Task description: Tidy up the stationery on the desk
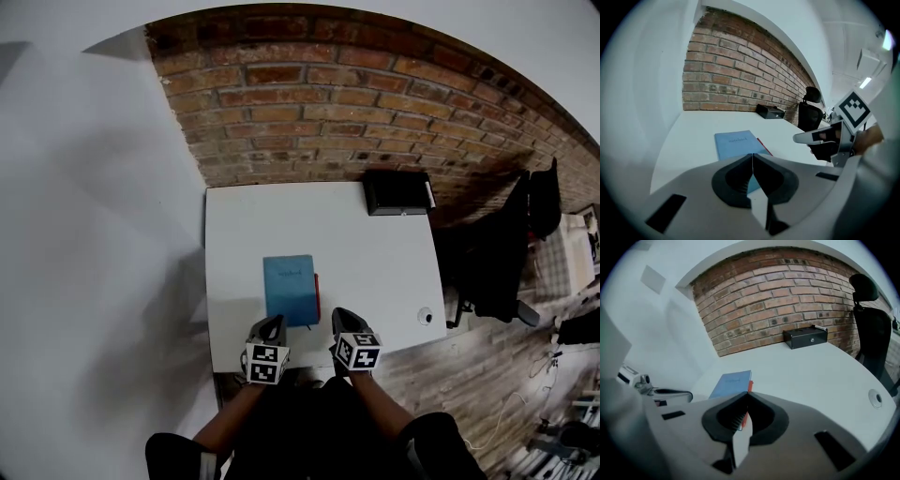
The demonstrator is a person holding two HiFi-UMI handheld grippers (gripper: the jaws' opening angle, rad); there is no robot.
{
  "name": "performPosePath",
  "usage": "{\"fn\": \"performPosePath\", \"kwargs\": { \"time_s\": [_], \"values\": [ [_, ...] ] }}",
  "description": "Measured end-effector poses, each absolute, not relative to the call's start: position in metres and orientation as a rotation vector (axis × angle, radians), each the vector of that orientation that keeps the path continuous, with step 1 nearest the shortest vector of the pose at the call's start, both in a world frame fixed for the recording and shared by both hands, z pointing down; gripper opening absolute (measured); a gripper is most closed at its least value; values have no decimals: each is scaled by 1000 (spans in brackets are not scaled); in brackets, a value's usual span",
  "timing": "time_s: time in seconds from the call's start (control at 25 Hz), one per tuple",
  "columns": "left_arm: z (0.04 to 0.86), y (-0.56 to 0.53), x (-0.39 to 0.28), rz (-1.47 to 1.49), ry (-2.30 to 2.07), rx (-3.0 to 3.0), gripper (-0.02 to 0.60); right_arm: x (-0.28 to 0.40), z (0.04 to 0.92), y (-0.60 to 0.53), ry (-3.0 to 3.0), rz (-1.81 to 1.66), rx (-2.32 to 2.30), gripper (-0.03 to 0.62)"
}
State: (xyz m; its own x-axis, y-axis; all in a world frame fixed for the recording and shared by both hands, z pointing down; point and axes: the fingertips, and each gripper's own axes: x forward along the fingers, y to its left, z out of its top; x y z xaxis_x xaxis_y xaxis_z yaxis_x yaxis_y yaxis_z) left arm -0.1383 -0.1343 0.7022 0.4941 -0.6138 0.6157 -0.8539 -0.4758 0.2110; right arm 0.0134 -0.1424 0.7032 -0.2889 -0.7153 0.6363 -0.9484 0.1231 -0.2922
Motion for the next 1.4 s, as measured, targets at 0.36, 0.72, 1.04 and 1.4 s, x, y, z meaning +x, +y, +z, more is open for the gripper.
{"fn": "performPosePath", "kwargs": {
  "time_s": [0.36,0.72,1.04,1.4],
  "values": [
    [676,-84,-125,585,-1331,2226,15,27,669,-90,-2156,798,1589,21],
    [650,-14,-107,534,-1456,2214,15,41,617,-29,-2329,534,1579,21],
    [636,46,-100,536,-1512,2235,17,45,602,35,-2393,471,1574,21],
    [631,99,-91,517,-1534,2235,17,55,592,88,-2416,445,1576,21]
  ]
}}
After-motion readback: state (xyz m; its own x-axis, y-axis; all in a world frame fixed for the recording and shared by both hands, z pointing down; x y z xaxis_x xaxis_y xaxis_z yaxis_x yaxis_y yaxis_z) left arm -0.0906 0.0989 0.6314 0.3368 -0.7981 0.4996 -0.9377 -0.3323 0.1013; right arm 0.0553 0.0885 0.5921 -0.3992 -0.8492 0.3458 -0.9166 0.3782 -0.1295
